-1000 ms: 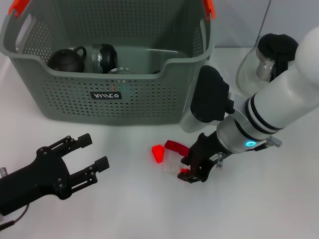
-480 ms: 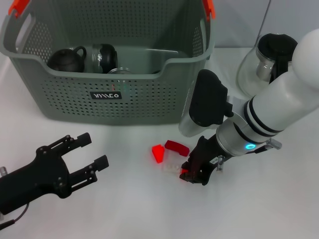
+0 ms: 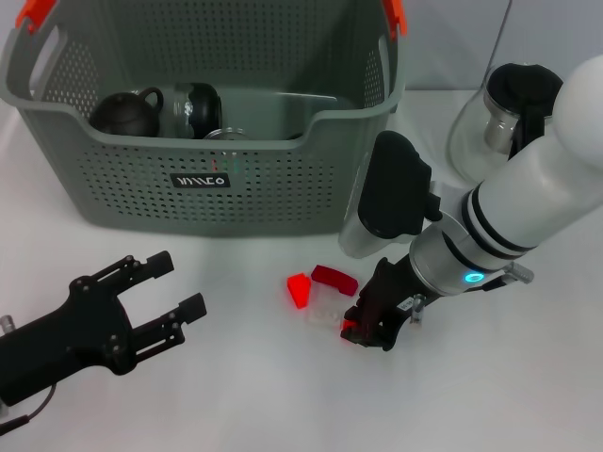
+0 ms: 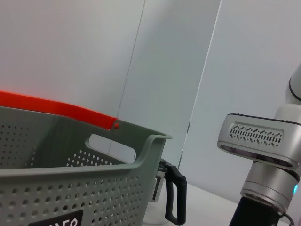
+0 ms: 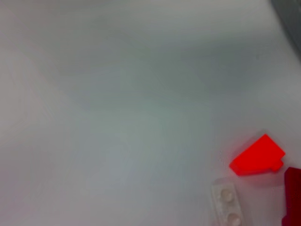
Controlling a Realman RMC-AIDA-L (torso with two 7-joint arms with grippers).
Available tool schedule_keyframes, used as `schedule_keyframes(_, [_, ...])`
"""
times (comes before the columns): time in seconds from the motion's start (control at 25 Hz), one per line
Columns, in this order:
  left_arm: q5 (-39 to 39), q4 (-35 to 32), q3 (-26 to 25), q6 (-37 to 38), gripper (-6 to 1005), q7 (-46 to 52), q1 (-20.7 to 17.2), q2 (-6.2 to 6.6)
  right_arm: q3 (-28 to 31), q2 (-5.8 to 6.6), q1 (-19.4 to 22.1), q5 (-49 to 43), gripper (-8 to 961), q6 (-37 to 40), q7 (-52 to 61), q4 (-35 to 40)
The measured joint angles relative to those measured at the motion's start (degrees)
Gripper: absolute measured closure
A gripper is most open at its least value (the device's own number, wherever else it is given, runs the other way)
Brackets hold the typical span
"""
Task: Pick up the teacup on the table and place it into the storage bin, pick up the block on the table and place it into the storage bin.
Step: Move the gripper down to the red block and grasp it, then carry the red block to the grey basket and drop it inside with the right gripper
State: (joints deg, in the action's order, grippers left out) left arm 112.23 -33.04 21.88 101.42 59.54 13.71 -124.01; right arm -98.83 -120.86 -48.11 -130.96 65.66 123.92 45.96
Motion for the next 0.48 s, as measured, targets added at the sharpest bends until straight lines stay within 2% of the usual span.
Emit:
schedule_keyframes(0.28, [0.0, 0.1, -0.6, 0.0, 248, 0.0, 0.0, 0.0, 0.5, 0.22, 0.0, 0.0, 760, 1.4, 0.0, 0.5])
schedule_keyframes(0.48, [0.0, 0.2, -0.6, 0.0, 248, 0.0, 0.0, 0.0, 3.5, 0.43, 0.3, 0.7, 805, 2.9, -0.1, 1.5])
